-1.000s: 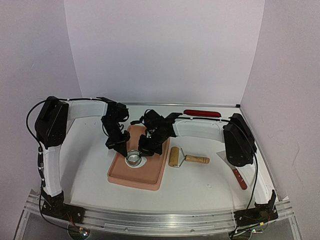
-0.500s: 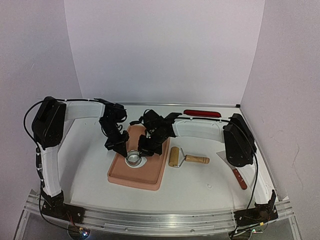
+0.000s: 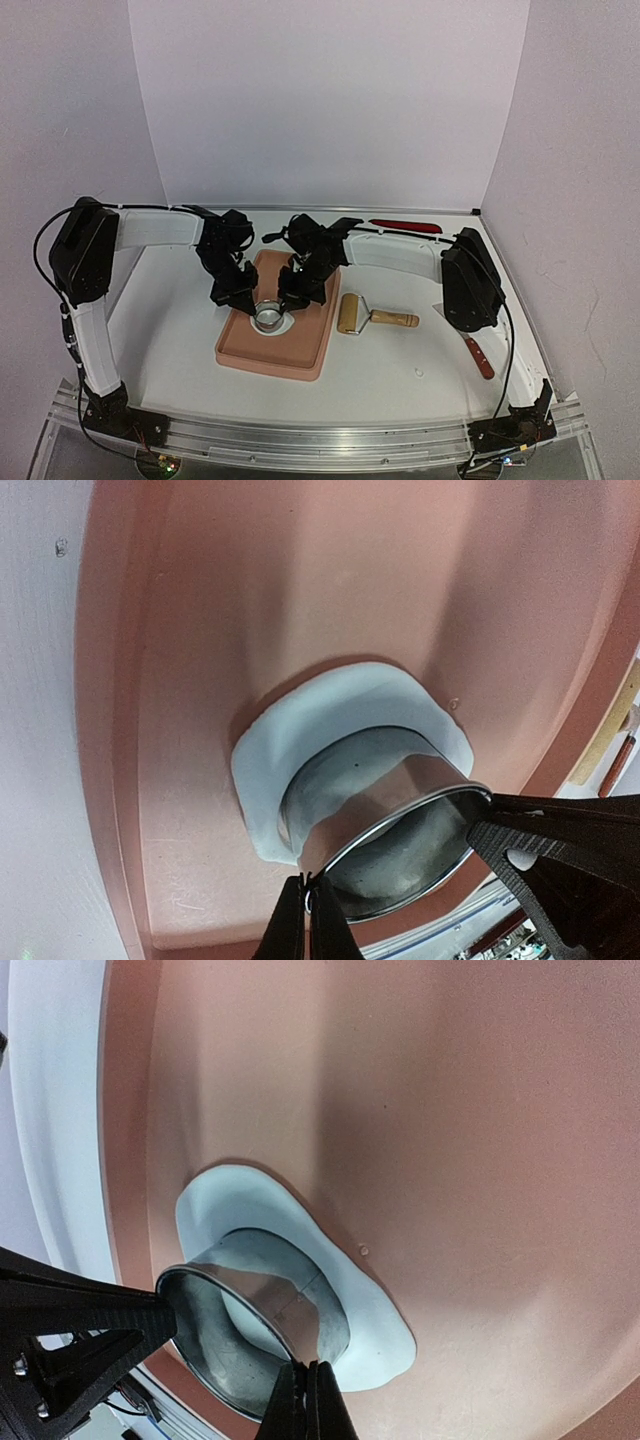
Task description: Roll out the dumpling wrappers from the dough
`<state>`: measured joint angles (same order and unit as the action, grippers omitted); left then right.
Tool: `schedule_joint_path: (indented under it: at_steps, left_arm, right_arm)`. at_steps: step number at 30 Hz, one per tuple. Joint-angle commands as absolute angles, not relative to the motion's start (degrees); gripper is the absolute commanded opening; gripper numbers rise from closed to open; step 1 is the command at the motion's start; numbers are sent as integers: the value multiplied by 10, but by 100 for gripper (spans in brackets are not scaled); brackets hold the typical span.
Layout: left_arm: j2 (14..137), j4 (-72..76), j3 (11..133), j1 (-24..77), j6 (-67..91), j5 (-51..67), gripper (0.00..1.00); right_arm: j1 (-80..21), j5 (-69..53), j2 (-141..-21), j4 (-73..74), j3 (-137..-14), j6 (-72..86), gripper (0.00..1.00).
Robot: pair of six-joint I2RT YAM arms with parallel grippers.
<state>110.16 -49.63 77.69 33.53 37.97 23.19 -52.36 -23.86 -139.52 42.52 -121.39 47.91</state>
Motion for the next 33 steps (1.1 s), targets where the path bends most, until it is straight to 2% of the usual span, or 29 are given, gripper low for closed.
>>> schedule_joint_path:
  at_steps: [1,24,33]
  left_arm:
    - [1146,-474,740,369,409,212,0]
    - [1234,-561,900,315,304,168,0]
    - [1223,-554,891,316,318,174,0]
  right_arm:
    - [-525,-227,-1416,427,-1206,491,0]
    - [-597,-243,-1356,423,-1099,529,0]
    - [-602,-231,-1365,425,-1117,514,0]
